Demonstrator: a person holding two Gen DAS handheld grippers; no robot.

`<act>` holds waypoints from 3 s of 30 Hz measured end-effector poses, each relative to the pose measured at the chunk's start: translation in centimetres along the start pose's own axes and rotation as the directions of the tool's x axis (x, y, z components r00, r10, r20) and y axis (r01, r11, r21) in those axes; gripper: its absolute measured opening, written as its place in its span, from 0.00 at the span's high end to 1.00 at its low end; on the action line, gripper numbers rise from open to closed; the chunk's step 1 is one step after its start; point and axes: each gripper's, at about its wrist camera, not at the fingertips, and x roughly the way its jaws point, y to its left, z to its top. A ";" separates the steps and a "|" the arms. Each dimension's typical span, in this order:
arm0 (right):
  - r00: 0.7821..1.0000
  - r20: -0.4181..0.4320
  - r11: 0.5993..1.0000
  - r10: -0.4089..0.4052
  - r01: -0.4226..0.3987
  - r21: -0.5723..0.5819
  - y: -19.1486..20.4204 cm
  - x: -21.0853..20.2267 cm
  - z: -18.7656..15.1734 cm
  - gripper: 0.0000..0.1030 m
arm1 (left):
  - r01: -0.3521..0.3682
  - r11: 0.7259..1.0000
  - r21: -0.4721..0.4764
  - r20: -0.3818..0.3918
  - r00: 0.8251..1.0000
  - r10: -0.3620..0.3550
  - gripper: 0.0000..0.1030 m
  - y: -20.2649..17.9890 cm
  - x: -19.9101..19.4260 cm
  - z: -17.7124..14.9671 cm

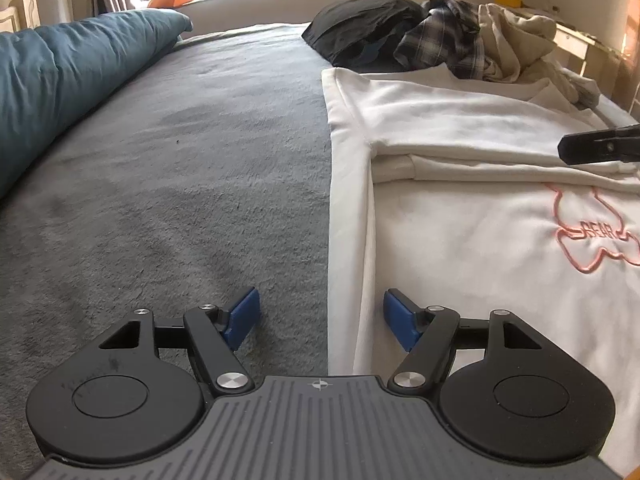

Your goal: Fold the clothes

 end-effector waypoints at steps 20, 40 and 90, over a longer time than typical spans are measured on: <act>0.992 -0.113 0.993 0.054 -0.066 -0.099 3.7 10.0 -0.5 0.80 | -0.111 0.992 -0.061 -0.021 0.994 0.109 0.21 1.7 0.5 0.0; 0.992 -0.125 0.976 -0.031 0.003 -0.219 5.6 11.4 -1.0 1.00 | -0.118 0.991 -0.063 -0.018 0.993 0.117 0.20 1.7 0.6 -0.2; -0.167 -0.984 -0.947 -0.065 0.321 0.009 -4.7 -60.6 -48.4 0.35 | -0.181 0.983 0.019 -0.058 0.982 0.181 0.21 0.4 0.7 1.9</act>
